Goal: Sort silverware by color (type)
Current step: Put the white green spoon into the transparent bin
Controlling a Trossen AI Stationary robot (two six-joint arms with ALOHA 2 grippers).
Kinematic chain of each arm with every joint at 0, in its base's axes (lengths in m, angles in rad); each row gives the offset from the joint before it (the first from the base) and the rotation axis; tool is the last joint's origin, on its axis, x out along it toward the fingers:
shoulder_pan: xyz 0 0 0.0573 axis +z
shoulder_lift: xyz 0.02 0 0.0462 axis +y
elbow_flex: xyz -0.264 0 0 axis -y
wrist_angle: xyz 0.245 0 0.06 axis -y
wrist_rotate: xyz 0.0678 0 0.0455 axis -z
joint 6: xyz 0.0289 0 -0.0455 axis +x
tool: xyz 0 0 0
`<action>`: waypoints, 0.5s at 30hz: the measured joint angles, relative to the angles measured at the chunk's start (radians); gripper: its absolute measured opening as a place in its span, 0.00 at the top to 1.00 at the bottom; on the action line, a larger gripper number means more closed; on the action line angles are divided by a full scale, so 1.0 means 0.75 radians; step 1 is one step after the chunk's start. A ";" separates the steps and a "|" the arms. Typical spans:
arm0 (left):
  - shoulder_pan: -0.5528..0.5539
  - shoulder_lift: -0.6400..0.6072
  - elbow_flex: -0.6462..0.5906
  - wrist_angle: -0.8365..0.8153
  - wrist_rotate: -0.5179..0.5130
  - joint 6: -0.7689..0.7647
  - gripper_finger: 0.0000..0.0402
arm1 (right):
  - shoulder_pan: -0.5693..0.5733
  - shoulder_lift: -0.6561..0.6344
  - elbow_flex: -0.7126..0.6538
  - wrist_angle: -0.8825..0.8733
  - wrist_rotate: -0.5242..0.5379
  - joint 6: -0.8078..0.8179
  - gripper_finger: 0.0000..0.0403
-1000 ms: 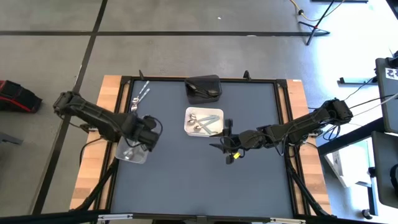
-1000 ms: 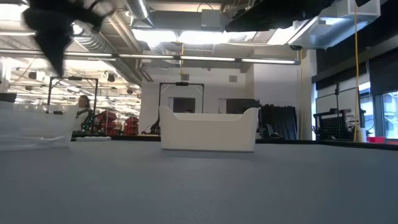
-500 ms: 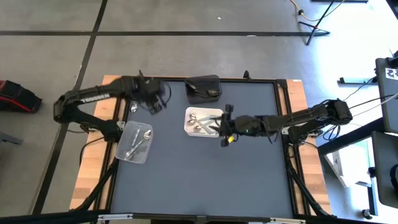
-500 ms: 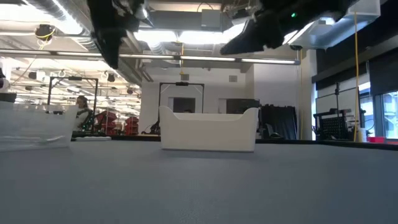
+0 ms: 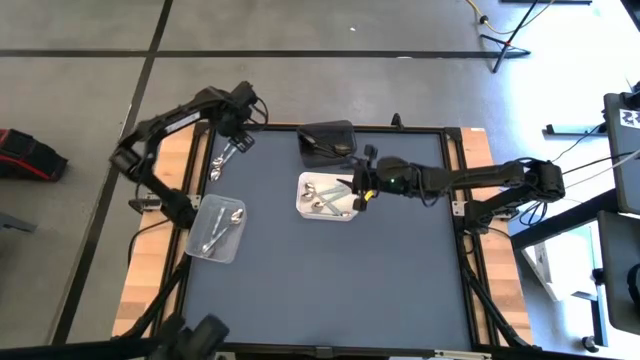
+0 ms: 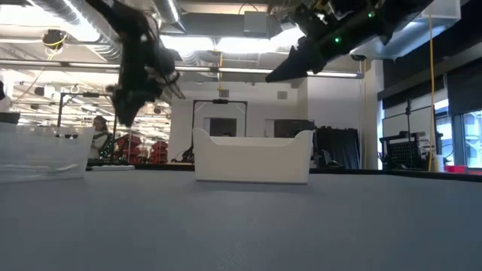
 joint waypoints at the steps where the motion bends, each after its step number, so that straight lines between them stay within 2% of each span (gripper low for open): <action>1: 0.019 0.040 0.000 0.015 0.011 0.013 0.57 | -0.008 0.000 0.000 0.000 0.000 0.000 0.64; 7: 0.086 0.243 0.000 0.067 0.095 0.079 0.57 | -0.032 0.000 0.000 0.001 0.000 -0.002 0.64; 15: 0.106 0.400 0.000 0.162 0.150 0.097 0.57 | -0.028 0.000 0.000 -0.012 -0.002 0.003 0.64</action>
